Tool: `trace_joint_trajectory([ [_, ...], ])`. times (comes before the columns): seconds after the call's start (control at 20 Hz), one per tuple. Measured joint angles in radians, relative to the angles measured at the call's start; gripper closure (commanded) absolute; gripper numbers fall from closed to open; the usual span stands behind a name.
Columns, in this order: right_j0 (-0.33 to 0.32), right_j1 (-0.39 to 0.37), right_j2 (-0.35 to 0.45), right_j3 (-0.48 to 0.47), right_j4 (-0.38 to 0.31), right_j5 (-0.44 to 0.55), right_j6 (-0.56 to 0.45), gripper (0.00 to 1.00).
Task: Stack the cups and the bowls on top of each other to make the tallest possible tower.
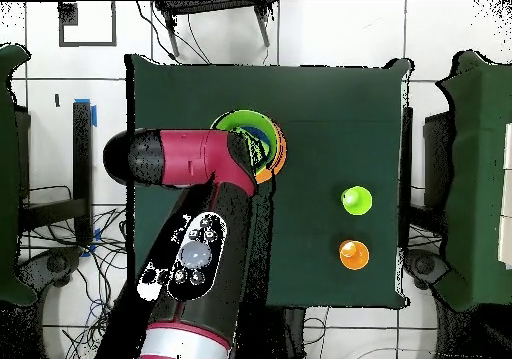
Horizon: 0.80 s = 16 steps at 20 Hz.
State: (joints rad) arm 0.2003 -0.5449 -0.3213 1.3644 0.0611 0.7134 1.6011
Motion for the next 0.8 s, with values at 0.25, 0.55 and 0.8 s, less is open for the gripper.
trace_joint_trajectory([
  [0.25, 0.001, 0.022, 0.0, -0.014, 0.0, 0.0, 0.011, 1.0],
  [0.55, 0.0, 0.03, -0.002, -0.021, -0.002, -0.004, 0.011, 1.0],
  [0.8, 0.0, 0.031, -0.002, -0.021, -0.003, -0.016, 0.011, 1.0],
])
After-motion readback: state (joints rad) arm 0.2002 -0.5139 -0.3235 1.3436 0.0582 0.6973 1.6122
